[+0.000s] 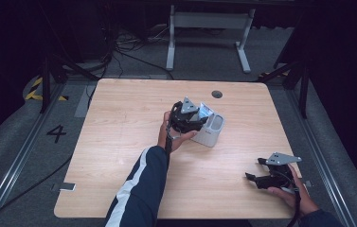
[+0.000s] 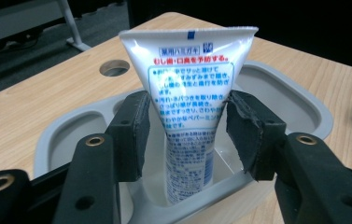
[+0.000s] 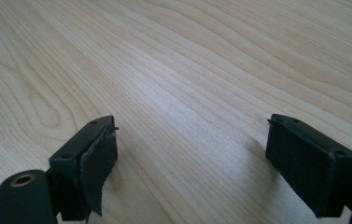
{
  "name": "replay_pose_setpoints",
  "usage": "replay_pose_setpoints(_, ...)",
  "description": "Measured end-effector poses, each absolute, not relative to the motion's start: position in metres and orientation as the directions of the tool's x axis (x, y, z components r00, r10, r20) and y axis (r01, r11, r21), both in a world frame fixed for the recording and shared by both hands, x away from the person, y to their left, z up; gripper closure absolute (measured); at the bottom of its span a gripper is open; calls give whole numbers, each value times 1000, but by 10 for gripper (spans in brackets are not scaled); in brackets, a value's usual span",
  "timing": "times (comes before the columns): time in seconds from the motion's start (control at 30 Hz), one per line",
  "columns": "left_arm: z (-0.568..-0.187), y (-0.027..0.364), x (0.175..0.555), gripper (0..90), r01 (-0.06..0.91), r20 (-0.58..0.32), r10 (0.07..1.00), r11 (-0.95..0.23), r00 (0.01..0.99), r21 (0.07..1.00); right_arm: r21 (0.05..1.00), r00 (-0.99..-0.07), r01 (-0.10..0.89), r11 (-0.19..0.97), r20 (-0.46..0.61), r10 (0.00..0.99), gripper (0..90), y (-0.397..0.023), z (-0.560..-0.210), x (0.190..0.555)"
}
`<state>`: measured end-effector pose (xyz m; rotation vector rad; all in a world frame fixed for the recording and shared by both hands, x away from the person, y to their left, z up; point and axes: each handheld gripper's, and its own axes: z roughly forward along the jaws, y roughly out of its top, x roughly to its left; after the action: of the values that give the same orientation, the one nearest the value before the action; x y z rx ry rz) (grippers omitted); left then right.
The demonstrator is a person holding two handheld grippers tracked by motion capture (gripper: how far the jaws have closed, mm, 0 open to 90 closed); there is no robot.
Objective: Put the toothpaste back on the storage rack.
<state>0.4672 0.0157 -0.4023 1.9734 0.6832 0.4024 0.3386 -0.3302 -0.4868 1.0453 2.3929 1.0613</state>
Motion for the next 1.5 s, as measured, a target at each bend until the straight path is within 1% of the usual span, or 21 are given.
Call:
replay_pose_setpoints(0.3,-398,19,466,476,294,-17,623,-346,782,891,740,-680,494,456,3,733,169,-330,-487,339)
replay_pose_setpoints(0.47,-396,19,467,475,282,-3,618,-354,786,892,740,-680,494,456,3,733,169,-330,-487,339)
replay_pose_setpoints(0.93,-391,20,464,444,288,-5,614,-363,790,886,740,-680,494,456,3,733,169,-330,-487,339)
replay_pose_setpoints(1.23,-385,24,460,430,270,33,606,-402,795,875,740,-680,495,455,4,733,168,-330,-487,339)
replay_pose_setpoints(1.4,-381,27,459,427,260,44,601,-410,798,874,740,-680,494,455,3,733,169,-330,-487,339)
replay_pose_setpoints(1.43,-381,27,458,427,268,31,602,-400,798,876,740,-680,494,455,3,733,169,-330,-487,339)
replay_pose_setpoints(1.5,-378,29,457,427,255,55,598,-420,800,871,740,-680,494,456,3,733,169,-330,-487,339)
